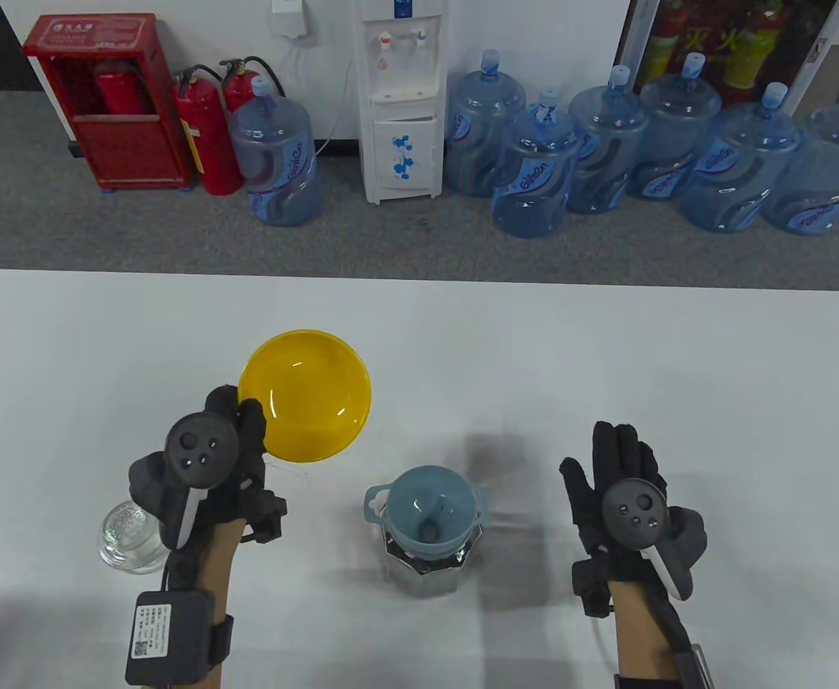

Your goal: Transfer coffee beans through funnel into glass jar

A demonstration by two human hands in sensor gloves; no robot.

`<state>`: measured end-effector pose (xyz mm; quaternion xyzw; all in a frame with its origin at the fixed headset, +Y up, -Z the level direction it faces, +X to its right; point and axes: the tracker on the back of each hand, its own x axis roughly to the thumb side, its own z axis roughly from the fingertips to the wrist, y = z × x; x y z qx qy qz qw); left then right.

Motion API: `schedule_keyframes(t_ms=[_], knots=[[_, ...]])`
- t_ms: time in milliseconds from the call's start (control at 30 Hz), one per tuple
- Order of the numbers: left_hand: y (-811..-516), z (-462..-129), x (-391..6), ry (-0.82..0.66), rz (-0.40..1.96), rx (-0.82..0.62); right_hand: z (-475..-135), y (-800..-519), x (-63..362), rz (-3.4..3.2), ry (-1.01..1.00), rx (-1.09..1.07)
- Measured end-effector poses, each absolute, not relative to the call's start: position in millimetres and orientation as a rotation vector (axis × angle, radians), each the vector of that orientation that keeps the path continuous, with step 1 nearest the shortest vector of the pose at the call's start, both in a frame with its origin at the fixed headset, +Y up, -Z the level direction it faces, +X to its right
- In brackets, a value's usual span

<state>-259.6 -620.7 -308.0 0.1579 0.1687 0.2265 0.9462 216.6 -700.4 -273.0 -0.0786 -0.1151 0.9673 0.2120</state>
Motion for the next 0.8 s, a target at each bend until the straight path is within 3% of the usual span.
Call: schedule_keyframes(t_ms=[333,800], knots=[[-694.3,-341.8,-303.2,0.617,0.51,0.015,-274.0,-700.3,217.4,2.681,-0.304,-0.227],[-742.9,-359.6,-316.3,0.749,0.528,-0.221,-275.1,-702.5,221.3,2.685,-0.267,-0.253]])
